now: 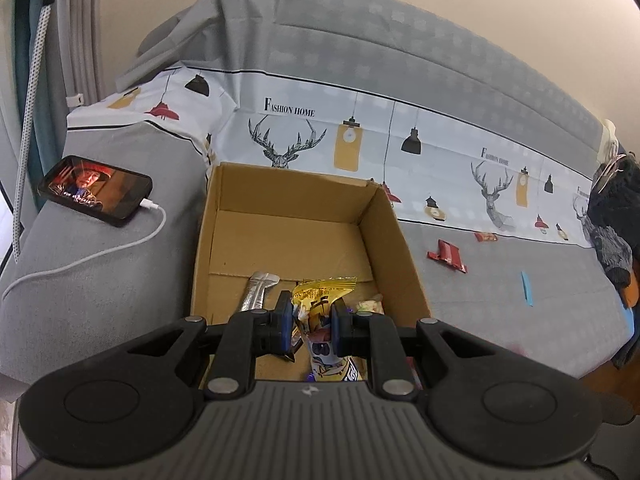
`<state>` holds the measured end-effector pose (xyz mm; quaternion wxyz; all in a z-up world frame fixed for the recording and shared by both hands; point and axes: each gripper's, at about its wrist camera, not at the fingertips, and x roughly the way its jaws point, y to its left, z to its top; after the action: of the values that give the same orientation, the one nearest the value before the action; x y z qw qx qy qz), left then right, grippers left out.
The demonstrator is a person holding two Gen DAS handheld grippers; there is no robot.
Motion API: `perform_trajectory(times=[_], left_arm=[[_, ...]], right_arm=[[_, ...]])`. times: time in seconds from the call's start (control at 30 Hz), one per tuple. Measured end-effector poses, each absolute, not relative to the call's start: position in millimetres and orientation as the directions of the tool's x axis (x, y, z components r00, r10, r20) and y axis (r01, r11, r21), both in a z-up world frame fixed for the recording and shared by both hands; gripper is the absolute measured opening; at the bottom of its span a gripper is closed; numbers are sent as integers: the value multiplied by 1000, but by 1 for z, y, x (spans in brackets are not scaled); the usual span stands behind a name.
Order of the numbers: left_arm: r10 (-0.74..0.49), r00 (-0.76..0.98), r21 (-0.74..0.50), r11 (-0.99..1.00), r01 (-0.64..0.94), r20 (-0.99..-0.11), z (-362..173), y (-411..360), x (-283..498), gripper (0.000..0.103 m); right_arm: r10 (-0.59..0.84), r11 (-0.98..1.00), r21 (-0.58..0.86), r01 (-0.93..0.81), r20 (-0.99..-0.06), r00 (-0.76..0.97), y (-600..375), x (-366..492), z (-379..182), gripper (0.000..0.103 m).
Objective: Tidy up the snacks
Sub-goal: 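Carry both snacks over the box and open both tools to drop them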
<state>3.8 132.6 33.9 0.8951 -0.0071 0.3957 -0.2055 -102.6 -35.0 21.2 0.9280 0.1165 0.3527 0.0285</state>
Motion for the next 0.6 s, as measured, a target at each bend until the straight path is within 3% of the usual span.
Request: perform_trajectory(times=[0.2,0.6], left_arm=[[-361,593,-171,920,353,-719,25,127,26,20],[-347,562,-168,923,346,-751,5,105,86,20]], right_arm=[[97,981,189,33,-637,765,-41,-75,15,7],[103,969,237,64,-631,769,-72,-17,6,7]])
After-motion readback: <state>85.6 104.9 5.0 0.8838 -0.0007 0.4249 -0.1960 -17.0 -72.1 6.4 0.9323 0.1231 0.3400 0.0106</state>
